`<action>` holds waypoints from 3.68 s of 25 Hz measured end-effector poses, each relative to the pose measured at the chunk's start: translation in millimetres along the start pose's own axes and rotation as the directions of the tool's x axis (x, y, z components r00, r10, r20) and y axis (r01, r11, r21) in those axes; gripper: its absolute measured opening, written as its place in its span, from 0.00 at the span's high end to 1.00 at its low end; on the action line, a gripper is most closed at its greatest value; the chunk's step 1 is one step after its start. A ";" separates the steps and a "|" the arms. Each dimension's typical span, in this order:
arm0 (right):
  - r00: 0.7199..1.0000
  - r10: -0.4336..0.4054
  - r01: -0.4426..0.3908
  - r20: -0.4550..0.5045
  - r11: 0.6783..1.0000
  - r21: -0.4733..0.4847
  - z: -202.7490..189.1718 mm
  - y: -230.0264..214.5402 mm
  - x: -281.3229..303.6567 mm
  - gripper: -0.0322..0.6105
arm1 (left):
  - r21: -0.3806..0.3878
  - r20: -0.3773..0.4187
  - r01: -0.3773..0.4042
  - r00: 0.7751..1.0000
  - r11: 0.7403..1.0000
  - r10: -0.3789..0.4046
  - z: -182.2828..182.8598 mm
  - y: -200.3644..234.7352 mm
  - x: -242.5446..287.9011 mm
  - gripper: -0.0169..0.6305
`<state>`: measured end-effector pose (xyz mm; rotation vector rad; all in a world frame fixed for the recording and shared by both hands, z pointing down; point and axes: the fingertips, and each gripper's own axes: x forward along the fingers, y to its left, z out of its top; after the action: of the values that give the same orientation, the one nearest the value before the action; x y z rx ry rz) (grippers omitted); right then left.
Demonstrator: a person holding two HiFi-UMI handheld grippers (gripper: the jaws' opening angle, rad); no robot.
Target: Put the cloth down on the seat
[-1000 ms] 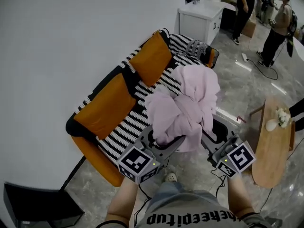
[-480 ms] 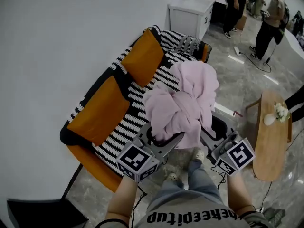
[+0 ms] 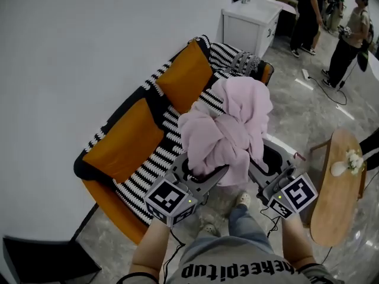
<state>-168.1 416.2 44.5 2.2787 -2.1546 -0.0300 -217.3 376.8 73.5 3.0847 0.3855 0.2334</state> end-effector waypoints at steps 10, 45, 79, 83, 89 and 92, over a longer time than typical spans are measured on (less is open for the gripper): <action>0.994 0.112 -0.112 -0.008 0.994 0.011 26.0 -102.6 38.8 0.66 | -0.030 -0.006 -0.114 0.993 0.993 0.114 43.0 48.6 84.9 0.56; 0.970 0.240 -0.240 -0.021 0.970 0.038 -6.4 -233.0 102.3 0.67 | -0.080 -0.035 -0.245 0.969 0.966 0.243 32.9 127.2 201.7 0.56; 0.947 0.310 -0.308 -0.082 0.951 0.036 -21.6 -183.1 315.4 0.67 | -0.132 -0.043 -0.304 0.953 0.943 0.301 12.9 322.3 114.9 0.56; 0.932 0.351 -0.349 -0.087 0.936 0.041 -24.3 -183.3 328.2 0.67 | -0.146 -0.051 -0.342 0.940 0.928 0.338 10.3 332.1 113.1 0.56; 0.903 0.422 -0.420 -0.084 0.907 0.042 -23.4 -188.7 352.2 0.67 | -0.155 -0.061 -0.411 0.911 0.898 0.407 11.3 351.4 113.9 0.56; 0.881 0.466 -0.464 -0.083 0.885 0.042 -23.5 -192.9 363.3 0.67 | -0.164 -0.067 -0.454 0.891 0.876 0.449 12.3 360.3 116.3 0.56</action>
<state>45.3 64.0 61.0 1.6673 -2.5929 0.0971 -16.5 56.2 93.6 2.9466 -0.3508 0.2977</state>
